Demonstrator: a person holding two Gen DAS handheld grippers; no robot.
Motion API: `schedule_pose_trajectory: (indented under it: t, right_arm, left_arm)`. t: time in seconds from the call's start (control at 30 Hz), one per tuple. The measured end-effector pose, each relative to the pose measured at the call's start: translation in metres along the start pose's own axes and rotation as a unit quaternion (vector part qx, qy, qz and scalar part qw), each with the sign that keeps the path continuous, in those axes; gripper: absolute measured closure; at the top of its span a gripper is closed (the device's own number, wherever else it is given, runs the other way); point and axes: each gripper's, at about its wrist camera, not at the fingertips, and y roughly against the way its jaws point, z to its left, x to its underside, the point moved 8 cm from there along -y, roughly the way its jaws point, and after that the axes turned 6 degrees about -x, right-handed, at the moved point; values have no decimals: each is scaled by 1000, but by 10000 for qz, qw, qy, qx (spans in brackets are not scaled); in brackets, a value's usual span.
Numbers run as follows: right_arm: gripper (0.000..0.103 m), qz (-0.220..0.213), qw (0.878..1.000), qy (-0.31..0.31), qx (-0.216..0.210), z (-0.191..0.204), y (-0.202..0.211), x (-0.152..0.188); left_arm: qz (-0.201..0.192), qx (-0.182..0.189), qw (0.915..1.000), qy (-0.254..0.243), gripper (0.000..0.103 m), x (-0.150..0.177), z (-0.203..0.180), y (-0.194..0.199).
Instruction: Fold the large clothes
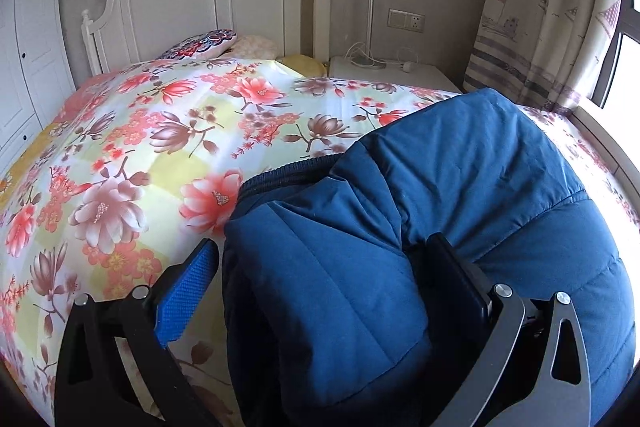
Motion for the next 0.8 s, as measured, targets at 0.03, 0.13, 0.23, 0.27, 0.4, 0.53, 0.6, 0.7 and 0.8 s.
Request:
schedule_pose_trajectory:
  t: [0.03, 0.13, 0.23, 0.27, 0.4, 0.53, 0.6, 0.7, 0.8]
  right_arm:
    - [49, -91, 9999, -38, 127, -15, 0, -13]
    - [62, -245, 9981, -462, 332, -77, -24, -57]
    - [75, 152, 9942, -1002, 351, -134, -90, -79]
    - [75, 500, 9919, -1156, 189, -146, -121, -75]
    - [74, 1705, 9776, -1180, -366, -152, -202, -31]
    - [74, 2426, 9693, -395, -108, -145, -201, -47]
    - [72, 2239, 9736, -429, 110, -159, -192, -68]
    - [64, 2059, 9702, -1196, 452, -199, -195, -65]
    - [56, 2206, 9585, -1800, -130, -200, -227, -25]
  left_arm:
    - [-20, -34, 10000, -6, 4, 0, 0, 1]
    - [-69, -131, 9999, -31, 4, 0, 0, 3]
    - [-44, -127, 9999, -16, 4, 0, 0, 4]
    - [-50, -161, 9999, -30, 4, 0, 0, 4]
    - [-113, -616, 9979, -168, 4, 0, 5, 8]
    - [-6, -469, 9988, -157, 4, 1, 5, 4]
    - [-20, -460, 9988, -153, 4, 2, 5, 5]
    - [-78, -497, 9986, -137, 4, 2, 6, 7]
    - [-45, -560, 9983, -122, 4, 2, 7, 5]
